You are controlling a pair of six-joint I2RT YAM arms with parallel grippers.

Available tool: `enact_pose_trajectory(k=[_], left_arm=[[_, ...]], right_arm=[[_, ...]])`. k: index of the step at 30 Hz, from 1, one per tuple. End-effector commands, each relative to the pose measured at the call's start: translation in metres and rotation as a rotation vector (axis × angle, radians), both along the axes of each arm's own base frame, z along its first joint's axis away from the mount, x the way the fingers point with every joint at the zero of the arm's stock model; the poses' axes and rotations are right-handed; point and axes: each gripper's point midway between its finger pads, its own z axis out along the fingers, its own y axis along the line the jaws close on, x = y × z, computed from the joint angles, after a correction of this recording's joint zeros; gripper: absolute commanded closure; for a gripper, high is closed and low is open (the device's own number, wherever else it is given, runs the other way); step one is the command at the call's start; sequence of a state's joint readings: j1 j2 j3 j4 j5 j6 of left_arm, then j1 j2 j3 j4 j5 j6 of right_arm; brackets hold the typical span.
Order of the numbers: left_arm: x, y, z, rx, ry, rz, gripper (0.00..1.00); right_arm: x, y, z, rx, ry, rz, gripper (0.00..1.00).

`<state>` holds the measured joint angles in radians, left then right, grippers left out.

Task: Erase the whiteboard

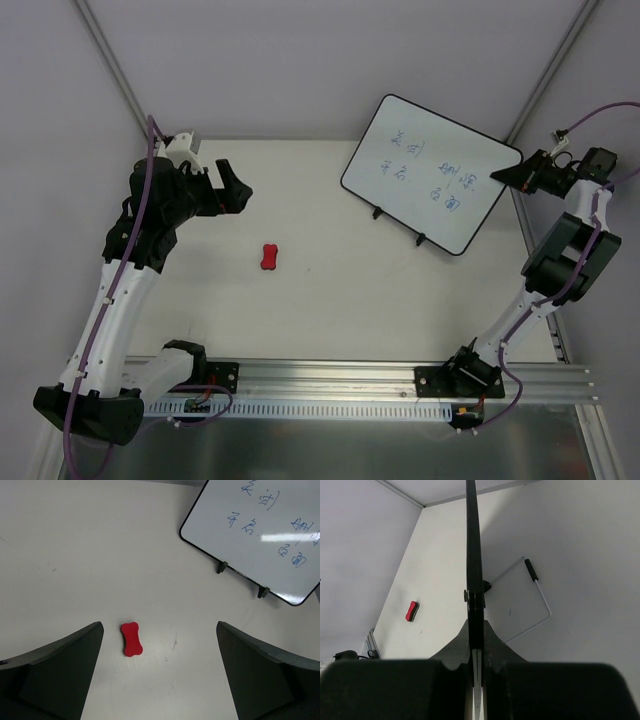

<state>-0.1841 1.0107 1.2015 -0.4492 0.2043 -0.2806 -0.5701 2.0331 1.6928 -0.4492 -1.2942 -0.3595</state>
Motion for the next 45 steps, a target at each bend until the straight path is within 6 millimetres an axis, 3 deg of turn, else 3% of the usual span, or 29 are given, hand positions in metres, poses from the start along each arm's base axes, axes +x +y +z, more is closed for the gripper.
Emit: enact_pose_trajectory(k=[1,13,19,32,37,42,45], left_arm=[[-0.003,-0.006,0.007,-0.003,-0.038,-0.038,0.01],[-0.001,-0.004,0.006,0.017,-0.046,-0.035,0.01],[0.0,-0.002,0.005,0.019,-0.045,-0.023,0.02],[-0.001,0.001,-0.004,0.027,-0.028,-0.008,0.05],[-0.001,0.004,-0.009,0.036,-0.023,0.008,0.06],[0.001,0.009,-0.022,0.046,0.008,0.042,0.07],[0.002,0.013,-0.03,0.052,0.026,0.069,0.08]], right_arm=[[0.001,-0.013,0.026,-0.178,-0.155,-0.027,1.0],[0.005,-0.007,0.097,-0.157,-0.268,-0.075,1.0],[0.013,-0.002,0.156,-0.117,-0.426,-0.106,1.0],[0.022,0.045,0.204,-0.005,-0.514,-0.057,1.0],[0.02,0.069,0.236,0.097,-0.622,-0.033,1.0],[0.016,0.121,0.231,0.137,-0.623,0.044,1.0],[0.016,0.147,0.21,0.144,-0.604,0.065,1.0]])
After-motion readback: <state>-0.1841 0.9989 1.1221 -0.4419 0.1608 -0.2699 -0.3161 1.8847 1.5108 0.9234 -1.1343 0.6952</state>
